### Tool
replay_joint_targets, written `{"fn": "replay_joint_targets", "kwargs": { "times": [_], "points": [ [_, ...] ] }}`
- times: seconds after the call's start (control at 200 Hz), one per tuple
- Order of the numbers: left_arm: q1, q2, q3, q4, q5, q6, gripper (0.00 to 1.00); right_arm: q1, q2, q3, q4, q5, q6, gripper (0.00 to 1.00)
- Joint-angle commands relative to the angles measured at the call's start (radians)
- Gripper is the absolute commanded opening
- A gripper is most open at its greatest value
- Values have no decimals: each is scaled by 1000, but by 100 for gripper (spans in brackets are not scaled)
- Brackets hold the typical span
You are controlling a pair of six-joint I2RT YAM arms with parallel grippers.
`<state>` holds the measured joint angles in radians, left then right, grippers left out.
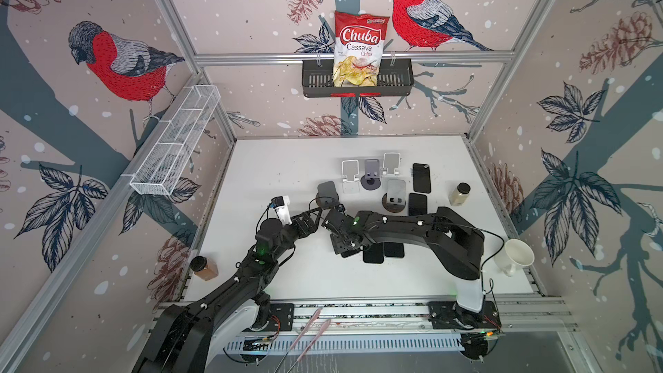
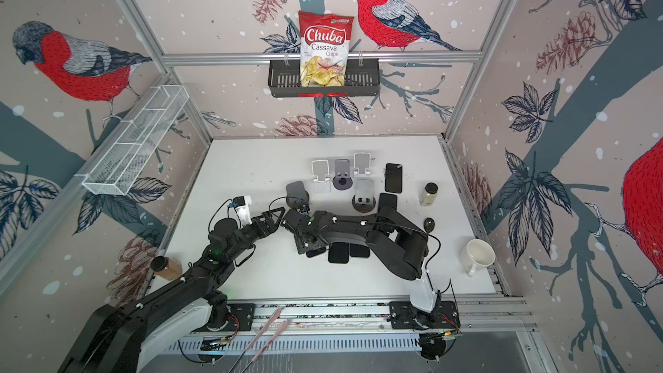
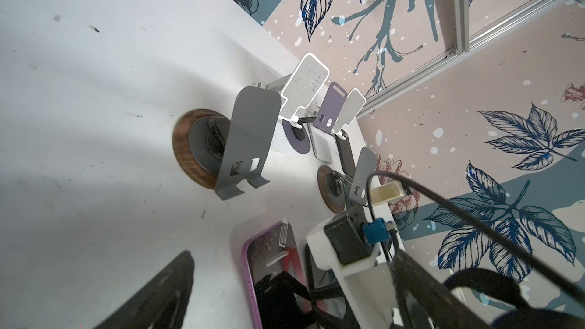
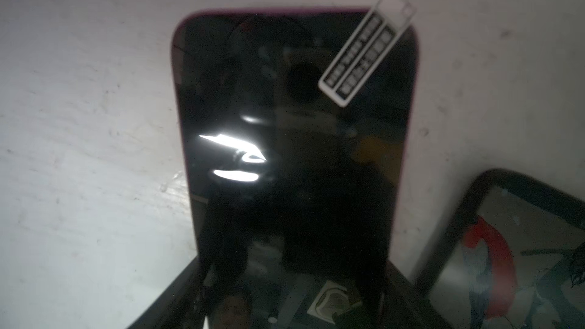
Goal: Remove the phone from the phone stand
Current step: Place the phone at the center of the table.
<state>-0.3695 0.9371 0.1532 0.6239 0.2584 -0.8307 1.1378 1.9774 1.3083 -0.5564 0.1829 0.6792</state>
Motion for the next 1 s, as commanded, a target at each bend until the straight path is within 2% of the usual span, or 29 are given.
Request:
{"fn": "replay_joint_targets", "kwargs": {
  "times": [0.0, 0.46, 0.996],
  "points": [
    [2, -3, -4, 48, 5, 1, 96, -5, 12, 12, -70, -72, -16, 73],
    [3, 12, -11, 68, 1, -7, 96, -40, 5, 52, -89, -109, -55, 75],
    [3, 64, 1, 95, 14, -10, 96, -43, 12, 21, -59, -115, -51, 79]
  ]
}}
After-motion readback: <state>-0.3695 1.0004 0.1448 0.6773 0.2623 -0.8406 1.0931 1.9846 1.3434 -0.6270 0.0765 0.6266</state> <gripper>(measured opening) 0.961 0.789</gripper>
